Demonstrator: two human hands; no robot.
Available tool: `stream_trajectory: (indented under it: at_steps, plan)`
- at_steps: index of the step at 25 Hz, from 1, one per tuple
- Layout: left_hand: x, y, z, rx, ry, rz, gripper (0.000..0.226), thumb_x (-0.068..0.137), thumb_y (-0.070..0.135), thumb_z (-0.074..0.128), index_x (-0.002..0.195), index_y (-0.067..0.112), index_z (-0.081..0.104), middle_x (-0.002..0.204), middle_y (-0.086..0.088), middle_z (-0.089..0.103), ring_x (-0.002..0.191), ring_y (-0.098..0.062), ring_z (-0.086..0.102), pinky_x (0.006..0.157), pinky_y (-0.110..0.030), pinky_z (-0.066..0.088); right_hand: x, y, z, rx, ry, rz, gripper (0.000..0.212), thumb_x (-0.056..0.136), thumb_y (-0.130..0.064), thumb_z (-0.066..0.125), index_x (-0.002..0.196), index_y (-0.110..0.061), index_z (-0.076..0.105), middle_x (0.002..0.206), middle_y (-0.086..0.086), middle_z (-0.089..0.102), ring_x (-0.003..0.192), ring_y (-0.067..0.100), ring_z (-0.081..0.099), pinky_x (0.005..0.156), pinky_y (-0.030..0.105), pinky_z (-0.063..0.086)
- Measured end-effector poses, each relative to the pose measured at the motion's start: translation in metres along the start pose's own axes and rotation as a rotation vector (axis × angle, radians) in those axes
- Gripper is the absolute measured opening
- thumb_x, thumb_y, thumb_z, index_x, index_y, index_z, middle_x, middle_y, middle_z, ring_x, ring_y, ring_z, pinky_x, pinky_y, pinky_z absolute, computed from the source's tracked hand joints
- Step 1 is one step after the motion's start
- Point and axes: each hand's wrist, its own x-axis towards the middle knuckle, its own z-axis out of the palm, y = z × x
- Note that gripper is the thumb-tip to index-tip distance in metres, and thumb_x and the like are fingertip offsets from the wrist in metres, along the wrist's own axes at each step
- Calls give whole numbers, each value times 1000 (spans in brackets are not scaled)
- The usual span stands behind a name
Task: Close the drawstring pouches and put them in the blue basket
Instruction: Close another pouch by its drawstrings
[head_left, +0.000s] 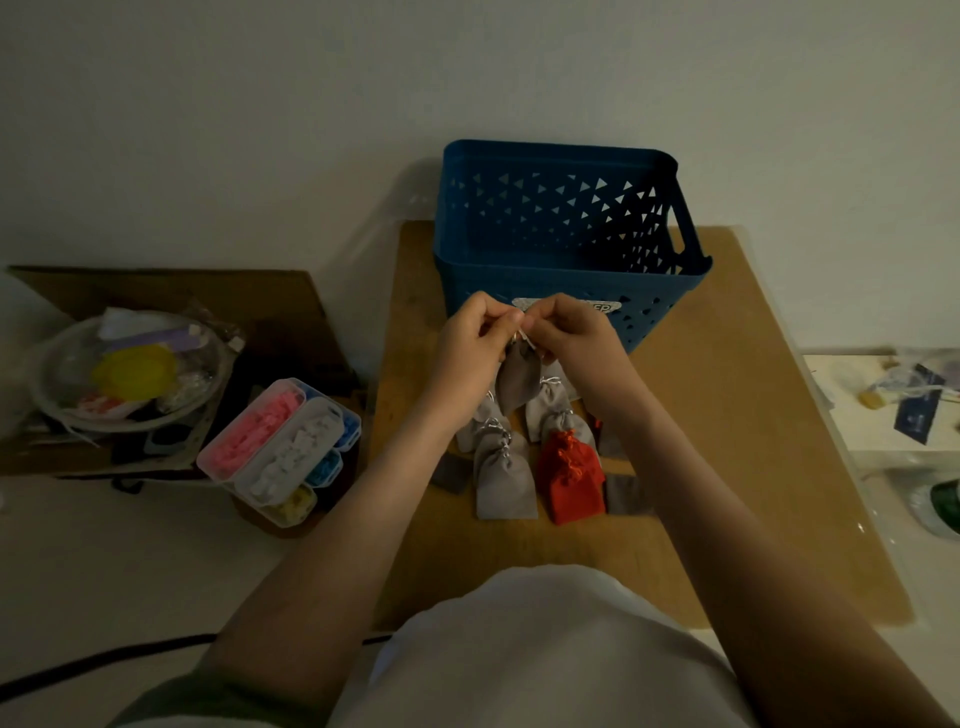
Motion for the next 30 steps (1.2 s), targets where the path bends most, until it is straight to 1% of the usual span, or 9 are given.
stream_trajectory:
  at_steps: [3,7,12,16,18,20,25,28,30]
  plan:
    - [0,3,1,-42,-23,-23,14,95,15,54,81,17,56,73,6,54,59,3,48,58,-14,40,0,2,-4,47,-58,-40,9,95,-9,54,86,-9,56,75,10,47,65,12,45,60,21,39]
    - [-1,7,-1,-135,-67,-155,16,94,18,55,79,16,57,64,8,52,56,0,48,54,-17,40,0,5,-9,93,-90,-59,12,96,-7,52,85,-11,56,77,13,46,69,19,44,64,26,38]
    - [-1,14,-8,-233,-126,-314,13,93,13,57,81,14,60,70,4,60,62,-2,58,56,-16,46,2,0,-8,-20,-101,-57,12,97,-6,51,86,-9,54,70,4,48,59,8,44,58,20,39]
    - [1,9,-8,-145,-82,-275,12,92,13,58,81,16,62,77,-1,62,72,-8,59,66,-22,48,1,-3,-2,-12,-90,12,9,96,-15,56,86,-14,54,74,1,55,64,9,52,61,24,44]
    - [0,6,-7,-117,-53,-233,13,93,12,57,83,17,62,79,0,63,71,-3,60,63,-18,47,0,-4,0,-53,-119,94,10,93,-22,61,88,-15,56,81,2,60,71,11,57,62,23,47]
    - [-1,5,-4,-84,-22,-177,14,94,11,56,84,18,62,80,2,64,71,0,60,63,-15,46,0,-5,0,-76,-139,143,9,92,-19,62,84,-15,59,81,3,63,73,13,59,67,26,48]
    - [-3,2,-2,-56,18,-117,11,93,14,57,88,19,65,88,-1,67,85,-10,63,76,-23,51,0,-5,0,-30,-106,217,15,90,-9,63,75,-14,64,66,-2,62,61,8,56,65,24,47]
    - [-4,4,-4,-125,26,-126,13,94,14,56,87,20,66,84,1,66,80,-5,62,72,-21,49,-1,-5,0,-7,-85,213,14,90,-11,64,76,-14,65,70,0,64,68,13,58,73,31,48]
    - [-4,6,-6,-155,-2,-154,16,95,13,54,87,21,66,81,3,64,71,0,59,67,-18,47,-2,-6,-1,10,-82,169,13,91,-9,62,78,-12,63,74,4,63,70,15,58,71,31,47]
